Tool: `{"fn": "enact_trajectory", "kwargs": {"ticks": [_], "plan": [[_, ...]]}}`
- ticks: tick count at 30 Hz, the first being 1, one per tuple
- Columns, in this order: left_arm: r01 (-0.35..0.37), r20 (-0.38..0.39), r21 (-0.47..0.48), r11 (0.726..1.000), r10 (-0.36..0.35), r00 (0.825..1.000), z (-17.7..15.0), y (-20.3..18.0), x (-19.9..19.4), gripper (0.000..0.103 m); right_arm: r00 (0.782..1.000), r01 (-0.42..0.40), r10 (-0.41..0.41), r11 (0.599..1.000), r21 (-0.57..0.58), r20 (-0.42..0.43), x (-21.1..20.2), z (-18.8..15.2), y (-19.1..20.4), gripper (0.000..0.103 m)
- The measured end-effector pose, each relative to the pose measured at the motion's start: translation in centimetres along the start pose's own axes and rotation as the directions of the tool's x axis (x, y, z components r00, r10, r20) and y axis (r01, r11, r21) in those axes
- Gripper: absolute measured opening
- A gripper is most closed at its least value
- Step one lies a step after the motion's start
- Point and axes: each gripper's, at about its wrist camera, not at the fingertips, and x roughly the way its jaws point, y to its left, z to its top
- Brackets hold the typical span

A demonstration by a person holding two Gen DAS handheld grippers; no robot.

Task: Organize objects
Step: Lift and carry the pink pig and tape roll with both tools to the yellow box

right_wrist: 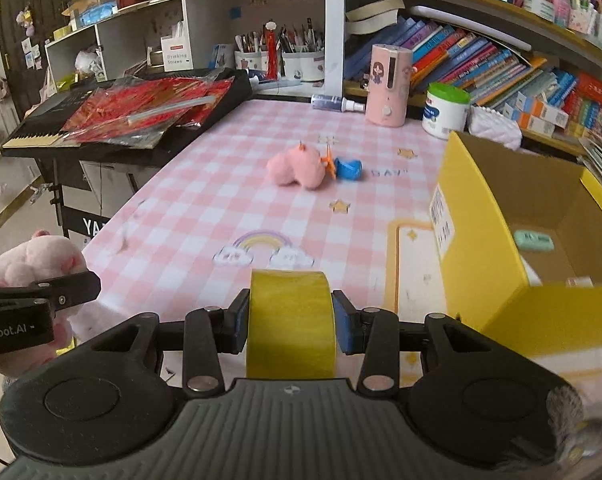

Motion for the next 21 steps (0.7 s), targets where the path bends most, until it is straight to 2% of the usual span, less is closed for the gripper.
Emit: {"fn": "enact_trajectory", "kwargs": {"ticks": [11,21], "plan": [[0.037,-0.014,0.074,0.997,-0.036,0.999,-3.3,-0.3,-3.2,0.063,0.999,0.033,-0.033,0.997,0.069,-0.007,-3.9,-4.8,1.2,0.039],[0.109,-0.041,0.136,0.985,-0.104,0.994,-5.0,-2.3,-4.2,0.063,0.995,0.093,-0.089,0.985,0.146,-0.033,-6.6,-8.2,0.0,0.039]]}}
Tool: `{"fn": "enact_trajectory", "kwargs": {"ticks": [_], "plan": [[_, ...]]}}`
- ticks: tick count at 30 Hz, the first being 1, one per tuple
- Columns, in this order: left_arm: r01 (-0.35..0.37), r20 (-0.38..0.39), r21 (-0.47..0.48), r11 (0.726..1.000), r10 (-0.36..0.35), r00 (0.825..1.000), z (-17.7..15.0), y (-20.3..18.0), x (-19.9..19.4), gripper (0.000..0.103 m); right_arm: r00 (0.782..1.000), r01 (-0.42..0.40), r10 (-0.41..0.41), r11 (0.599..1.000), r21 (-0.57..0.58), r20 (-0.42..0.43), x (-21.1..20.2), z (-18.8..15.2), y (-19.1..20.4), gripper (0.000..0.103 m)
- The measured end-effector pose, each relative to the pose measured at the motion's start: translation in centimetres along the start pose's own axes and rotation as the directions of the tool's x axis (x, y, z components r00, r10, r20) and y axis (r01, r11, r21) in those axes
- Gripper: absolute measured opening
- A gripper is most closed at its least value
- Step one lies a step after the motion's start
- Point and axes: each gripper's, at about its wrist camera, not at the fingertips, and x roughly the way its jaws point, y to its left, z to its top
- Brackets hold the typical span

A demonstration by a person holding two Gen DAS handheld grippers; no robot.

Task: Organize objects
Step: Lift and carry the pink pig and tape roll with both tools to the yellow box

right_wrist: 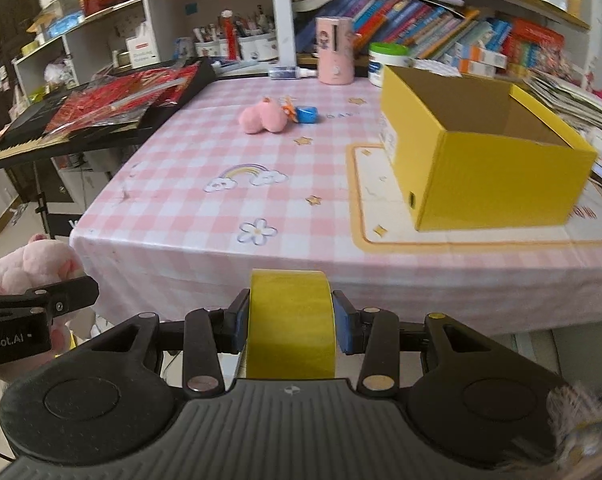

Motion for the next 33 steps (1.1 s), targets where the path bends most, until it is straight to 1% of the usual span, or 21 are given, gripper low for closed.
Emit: {"fn": "enact_trajectory", "kwargs": {"ticks": [7,16,22,33], "plan": [[0.060,-0.005,0.053,0.997,-0.059,0.998,0.1,-2.5,0.4,0.063,0.998,0.058,-0.058,0.997,0.057,-0.003,-1.4,-1.2,-2.3,0.039],[0.116,-0.017,0.126,0.985,-0.115,0.993,1.2,-6.2,1.8,0.063,0.993,0.116,-0.117,0.983,0.140,-0.002,-2.2,-1.9,-6.1,0.039],[0.146,-0.022,0.159,0.977,-0.144,0.989,2.4,-8.9,3.0,0.063,0.989,0.144,-0.145,0.973,0.181,-0.007,-2.2,-1.5,-8.9,0.039],[0.183,-0.027,0.189,0.965,-0.181,0.983,4.7,-13.0,5.6,0.063,0.983,0.181,-0.181,0.959,0.216,-0.020,-1.6,-0.1,-13.9,0.039]]}}
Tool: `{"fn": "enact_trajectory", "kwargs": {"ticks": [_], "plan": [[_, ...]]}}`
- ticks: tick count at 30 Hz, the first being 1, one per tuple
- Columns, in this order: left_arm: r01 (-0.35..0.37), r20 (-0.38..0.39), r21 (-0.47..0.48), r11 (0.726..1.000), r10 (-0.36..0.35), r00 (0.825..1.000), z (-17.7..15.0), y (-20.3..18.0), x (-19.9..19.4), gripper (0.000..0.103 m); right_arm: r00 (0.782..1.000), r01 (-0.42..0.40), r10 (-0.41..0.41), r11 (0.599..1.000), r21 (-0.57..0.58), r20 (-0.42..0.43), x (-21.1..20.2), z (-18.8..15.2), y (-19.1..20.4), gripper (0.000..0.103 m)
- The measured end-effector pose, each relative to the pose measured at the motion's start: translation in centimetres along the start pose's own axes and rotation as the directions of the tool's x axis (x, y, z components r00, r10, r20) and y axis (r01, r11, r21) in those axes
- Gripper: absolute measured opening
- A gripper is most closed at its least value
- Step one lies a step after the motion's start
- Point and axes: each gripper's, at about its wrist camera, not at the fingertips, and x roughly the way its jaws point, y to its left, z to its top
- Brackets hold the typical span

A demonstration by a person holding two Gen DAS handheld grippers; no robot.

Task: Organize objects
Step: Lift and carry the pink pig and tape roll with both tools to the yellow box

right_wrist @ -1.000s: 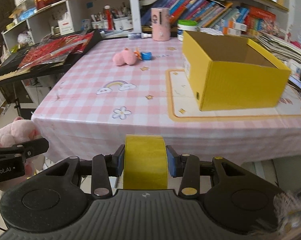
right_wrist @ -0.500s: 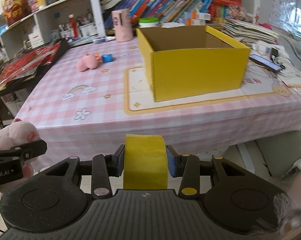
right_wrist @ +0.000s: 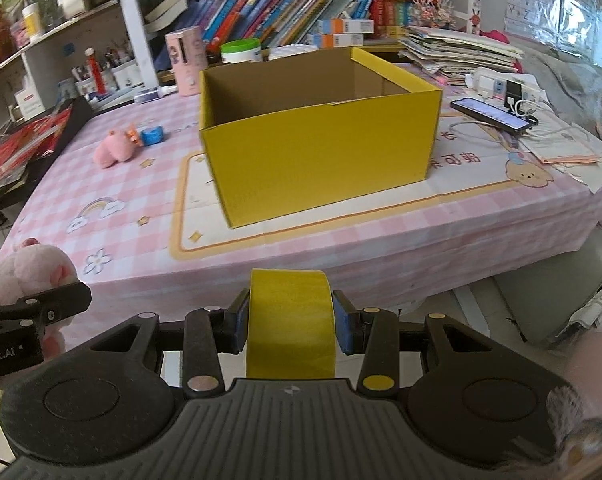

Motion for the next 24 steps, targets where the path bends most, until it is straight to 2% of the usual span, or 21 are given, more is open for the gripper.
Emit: {"fn": "enact_trajectory", "kwargs": {"ticks": [10,18,24], "plan": [[0.061,0.050,0.021,0.998,-0.062,0.997,3.3,-2.7,2.4,0.063,0.999,0.043,-0.044,0.998,0.047,0.015,1.1,2.4,-3.9,0.039],[0.048,0.152,0.058,0.997,-0.056,0.987,7.4,-4.5,3.8,0.064,0.988,0.067,-0.074,0.996,0.058,0.133,0.9,7.2,-7.0,0.039],[0.019,0.193,0.036,0.999,-0.026,0.981,10.5,-5.6,6.0,0.064,0.977,0.041,-0.041,0.999,0.007,0.210,2.0,11.9,-8.7,0.039]]}}
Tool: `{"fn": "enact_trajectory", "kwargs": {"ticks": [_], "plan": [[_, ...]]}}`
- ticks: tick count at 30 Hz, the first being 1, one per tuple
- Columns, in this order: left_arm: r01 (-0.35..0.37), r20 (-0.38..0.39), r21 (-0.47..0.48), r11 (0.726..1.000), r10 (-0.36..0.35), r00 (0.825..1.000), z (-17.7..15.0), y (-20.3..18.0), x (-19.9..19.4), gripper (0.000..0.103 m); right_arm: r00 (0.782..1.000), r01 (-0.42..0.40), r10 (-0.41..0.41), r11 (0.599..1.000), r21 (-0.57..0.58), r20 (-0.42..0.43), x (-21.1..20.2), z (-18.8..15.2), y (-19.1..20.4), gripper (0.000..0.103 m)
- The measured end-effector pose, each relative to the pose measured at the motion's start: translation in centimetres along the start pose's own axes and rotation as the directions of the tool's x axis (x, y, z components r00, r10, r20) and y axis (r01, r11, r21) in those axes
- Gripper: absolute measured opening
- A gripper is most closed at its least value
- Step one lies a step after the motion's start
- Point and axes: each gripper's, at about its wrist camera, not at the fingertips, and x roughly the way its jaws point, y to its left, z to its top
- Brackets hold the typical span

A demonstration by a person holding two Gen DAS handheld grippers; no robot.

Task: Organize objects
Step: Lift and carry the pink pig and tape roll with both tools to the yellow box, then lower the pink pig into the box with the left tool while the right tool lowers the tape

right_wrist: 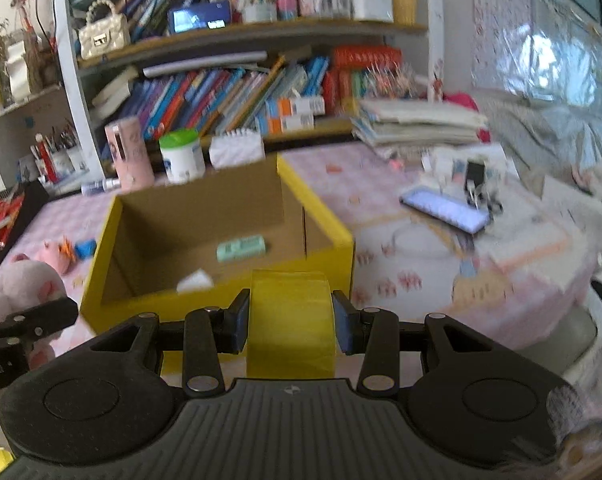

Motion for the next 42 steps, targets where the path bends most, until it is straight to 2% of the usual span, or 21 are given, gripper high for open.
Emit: {"fn": "enact_trajectory", "kwargs": {"ticks": [6,12,18,26,33,39,42], "plan": [[-0.033,0.012,-0.015,0.999,0.033,0.999,1.7,-1.1,2.7,0.064,0.998,-0.041,0.044,0.997,-0.063,0.039,2.3,3.5,-1.1,0.039],[-0.059,-0.018,-0.007,0.998,0.059,0.998,2.3,-2.2,5.2,0.064,0.990,-0.086,0.102,0.984,-0.158,0.094,3.8,5.8,-1.0,0.039],[-0.089,-0.027,0.023,0.996,0.090,0.996,2.7,-2.9,7.0,0.064,0.983,-0.147,0.165,0.970,-0.192,0.082,5.6,7.2,-0.6,0.039],[-0.119,-0.015,0.066,0.991,0.120,0.993,3.4,-3.4,8.5,0.059,0.973,-0.221,0.232,0.934,-0.279,0.004,9.8,7.9,0.8,0.039],[-0.150,-0.029,0.098,0.984,0.153,0.988,3.3,-3.4,9.8,0.058,0.966,-0.255,0.229,0.912,-0.322,-0.116,14.0,6.7,1.5,0.039],[-0.158,-0.011,0.139,0.978,0.161,0.987,3.0,-3.7,10.2,0.064,0.954,-0.276,0.217,0.905,-0.325,-0.207,16.1,5.6,1.1,0.039],[-0.154,-0.012,0.142,0.978,0.157,0.987,2.9,-3.7,10.6,0.068,0.954,-0.273,0.213,0.906,-0.322,-0.209,16.2,5.5,0.7,0.038]]}}
